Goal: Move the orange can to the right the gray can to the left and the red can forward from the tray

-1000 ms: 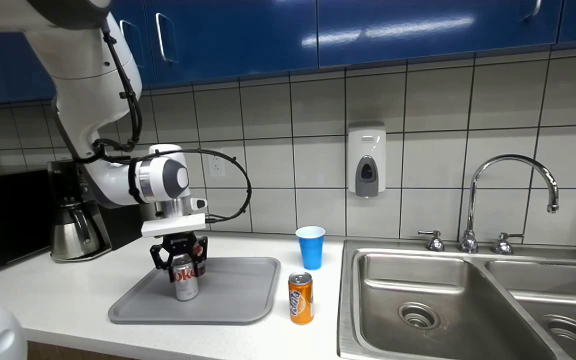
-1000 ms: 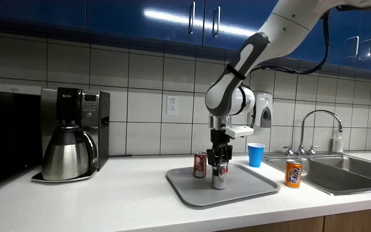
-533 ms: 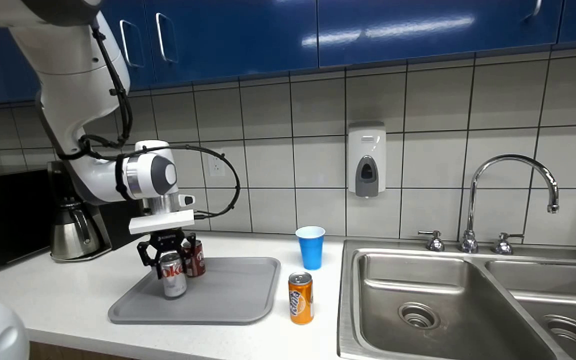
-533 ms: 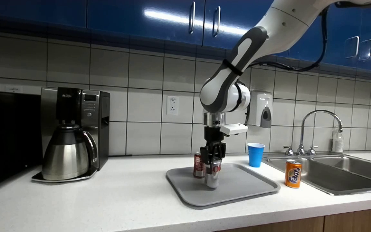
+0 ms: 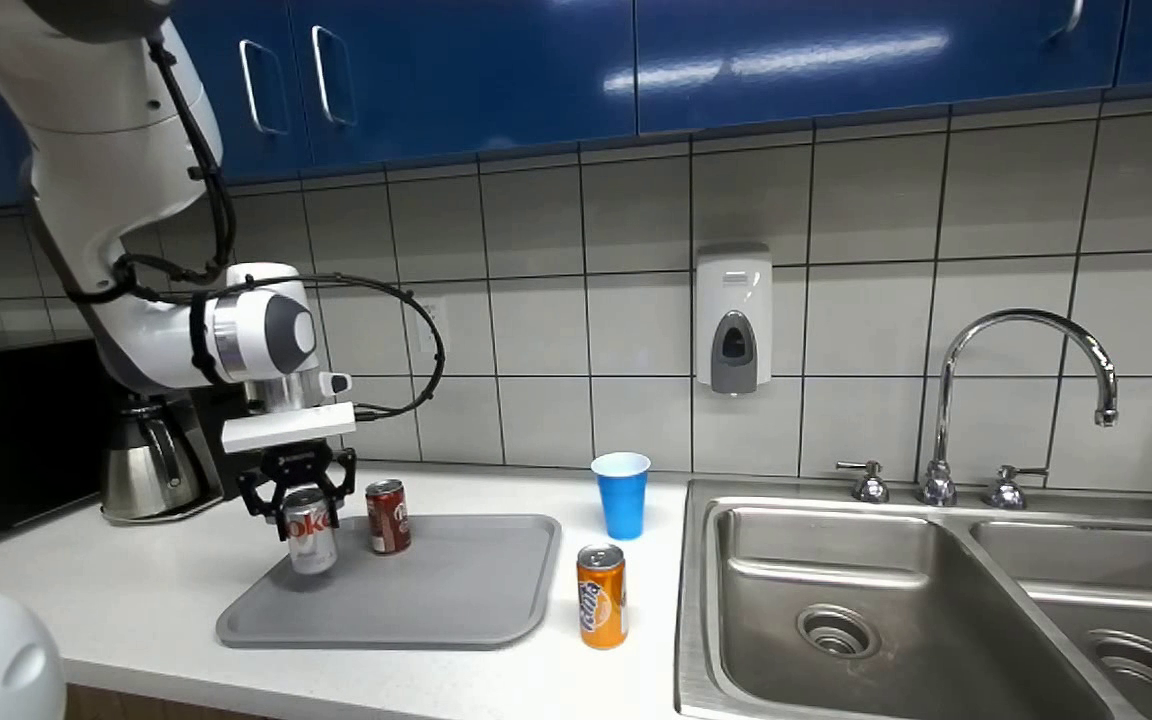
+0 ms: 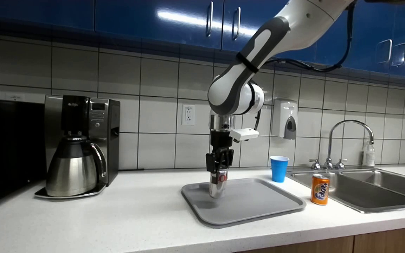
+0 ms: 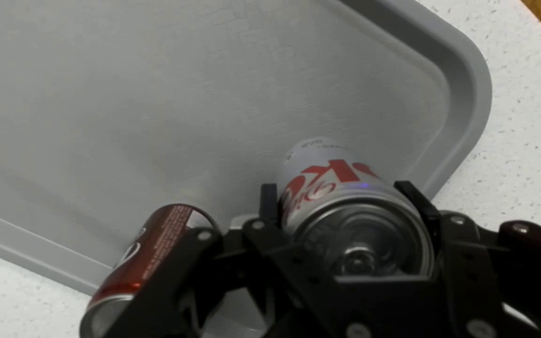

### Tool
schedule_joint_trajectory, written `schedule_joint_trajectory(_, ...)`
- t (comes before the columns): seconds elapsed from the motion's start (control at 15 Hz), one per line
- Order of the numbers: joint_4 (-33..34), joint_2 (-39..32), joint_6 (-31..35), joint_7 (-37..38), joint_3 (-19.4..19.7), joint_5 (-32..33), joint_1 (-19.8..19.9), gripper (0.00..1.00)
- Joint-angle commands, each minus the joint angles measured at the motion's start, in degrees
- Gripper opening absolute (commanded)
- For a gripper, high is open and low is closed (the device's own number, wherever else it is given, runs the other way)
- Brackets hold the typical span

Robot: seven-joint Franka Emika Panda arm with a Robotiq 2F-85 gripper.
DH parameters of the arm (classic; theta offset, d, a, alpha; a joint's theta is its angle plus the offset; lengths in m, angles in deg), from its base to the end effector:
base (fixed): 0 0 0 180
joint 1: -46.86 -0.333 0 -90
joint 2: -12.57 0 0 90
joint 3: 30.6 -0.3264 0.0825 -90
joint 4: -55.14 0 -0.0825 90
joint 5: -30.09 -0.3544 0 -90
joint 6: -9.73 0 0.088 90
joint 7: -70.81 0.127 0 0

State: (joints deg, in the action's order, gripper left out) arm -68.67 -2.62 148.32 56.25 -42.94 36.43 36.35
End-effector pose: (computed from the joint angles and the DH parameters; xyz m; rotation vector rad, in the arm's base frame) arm 0.5057 0.2093 0.2886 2.9195 1.1133 0.0034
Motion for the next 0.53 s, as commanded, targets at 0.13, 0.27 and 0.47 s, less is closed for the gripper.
schedule_joint_trajectory(0.13, 2.4, -0.1, -1.9, -3.2, -2.5, -0.9, -1.4, 0.38)
schedule_joint_trajectory(0.27, 3.0, -0.2, -2.1, -4.4, -3.3, -1.1, -1.9, 0.38)
schedule_joint_trajectory(0.47, 4.3, -1.3, -2.1, -6.7, -4.6, -1.8, -2.3, 0.38)
